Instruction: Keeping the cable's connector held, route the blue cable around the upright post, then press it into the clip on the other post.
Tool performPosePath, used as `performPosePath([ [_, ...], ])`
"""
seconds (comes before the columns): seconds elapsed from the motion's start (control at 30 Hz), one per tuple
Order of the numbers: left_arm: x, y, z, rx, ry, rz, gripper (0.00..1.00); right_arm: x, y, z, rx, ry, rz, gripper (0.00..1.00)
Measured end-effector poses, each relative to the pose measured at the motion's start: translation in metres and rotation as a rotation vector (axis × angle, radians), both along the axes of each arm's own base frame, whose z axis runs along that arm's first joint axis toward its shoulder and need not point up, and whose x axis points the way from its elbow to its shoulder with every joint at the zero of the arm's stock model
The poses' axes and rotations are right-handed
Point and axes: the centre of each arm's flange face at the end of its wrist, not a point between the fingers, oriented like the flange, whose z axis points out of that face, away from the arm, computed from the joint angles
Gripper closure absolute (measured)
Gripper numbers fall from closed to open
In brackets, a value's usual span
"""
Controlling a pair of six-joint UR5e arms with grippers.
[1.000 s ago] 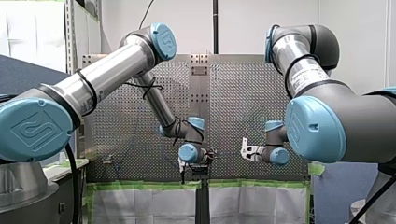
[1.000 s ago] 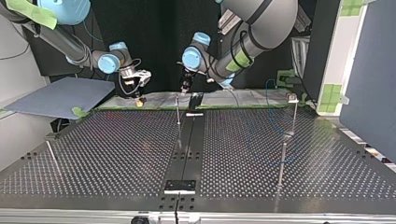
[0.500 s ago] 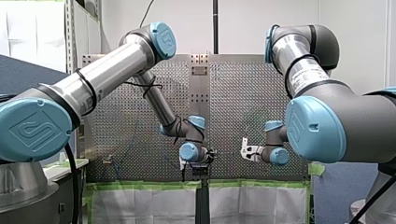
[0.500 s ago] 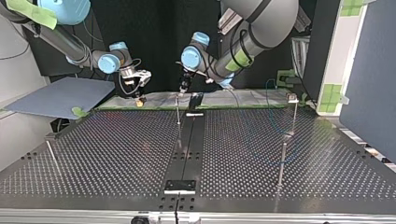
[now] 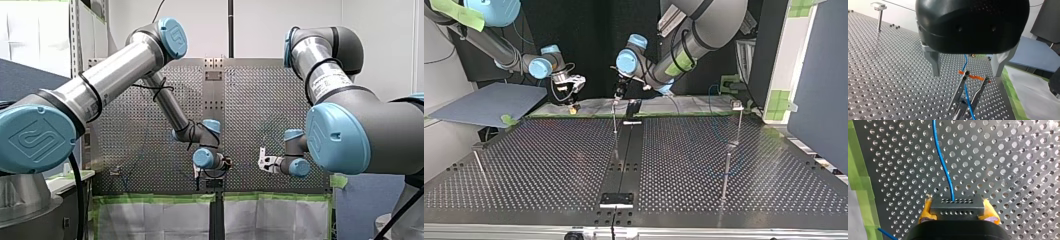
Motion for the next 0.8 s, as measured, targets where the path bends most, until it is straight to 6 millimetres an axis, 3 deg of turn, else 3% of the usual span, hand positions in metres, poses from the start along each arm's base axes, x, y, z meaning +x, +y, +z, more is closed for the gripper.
performPosePath([
  [0.8,-0.0066,0.0059,-0.0046,0.054,0.048,0.008,0.00,-0.0009,-0.0007,0.0002,0.000,-0.003,-0.002,1.00],
])
